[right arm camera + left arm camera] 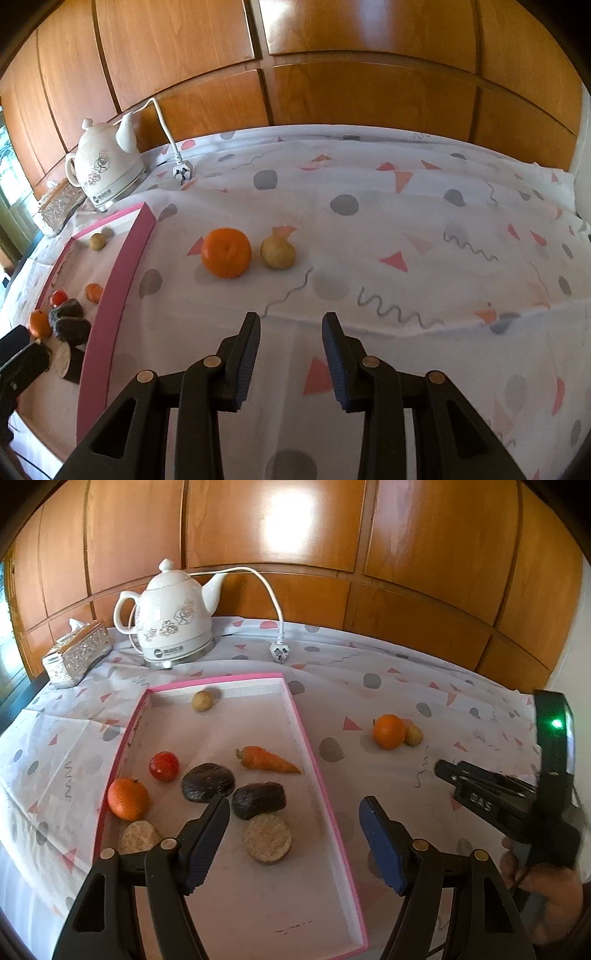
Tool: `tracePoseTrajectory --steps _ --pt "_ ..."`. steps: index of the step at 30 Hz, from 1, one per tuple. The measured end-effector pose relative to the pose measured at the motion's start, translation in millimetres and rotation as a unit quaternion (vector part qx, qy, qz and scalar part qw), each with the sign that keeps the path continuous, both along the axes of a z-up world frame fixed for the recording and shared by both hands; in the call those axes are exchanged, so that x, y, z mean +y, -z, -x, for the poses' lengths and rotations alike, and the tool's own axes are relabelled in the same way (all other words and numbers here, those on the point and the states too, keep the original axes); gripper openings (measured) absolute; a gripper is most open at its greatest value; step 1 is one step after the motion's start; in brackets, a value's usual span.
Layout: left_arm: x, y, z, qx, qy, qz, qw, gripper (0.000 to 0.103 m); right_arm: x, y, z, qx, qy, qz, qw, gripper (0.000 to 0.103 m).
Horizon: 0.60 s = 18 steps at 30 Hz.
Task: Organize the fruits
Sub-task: 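Move both open grippers back toward the orange and the yellow potato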
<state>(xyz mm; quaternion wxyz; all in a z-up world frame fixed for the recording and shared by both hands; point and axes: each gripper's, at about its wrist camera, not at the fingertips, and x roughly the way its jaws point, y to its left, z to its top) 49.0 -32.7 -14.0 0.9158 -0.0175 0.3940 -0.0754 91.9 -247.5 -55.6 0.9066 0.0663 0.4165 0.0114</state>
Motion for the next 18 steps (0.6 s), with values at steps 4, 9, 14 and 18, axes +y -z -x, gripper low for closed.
tracePoseTrajectory --steps 4,9,14,18 --pt "-6.3 0.1 -6.6 0.002 0.007 0.002 1.0000 0.073 0.5 5.4 -20.4 0.008 -0.011 0.003 1.000 0.034" --pt "-12.0 0.6 -17.9 0.006 0.011 0.007 0.9999 0.073 1.5 12.7 -43.4 0.020 -0.024 0.001 1.000 0.034" --pt "-20.8 2.1 -31.2 0.010 0.015 0.012 0.9998 0.073 6.4 15.5 -62.9 0.025 -0.036 0.004 0.999 0.034" --pt "-28.7 2.6 -39.6 0.012 0.022 0.017 0.9995 0.073 8.1 19.1 -73.4 0.027 -0.041 0.007 0.999 0.030"
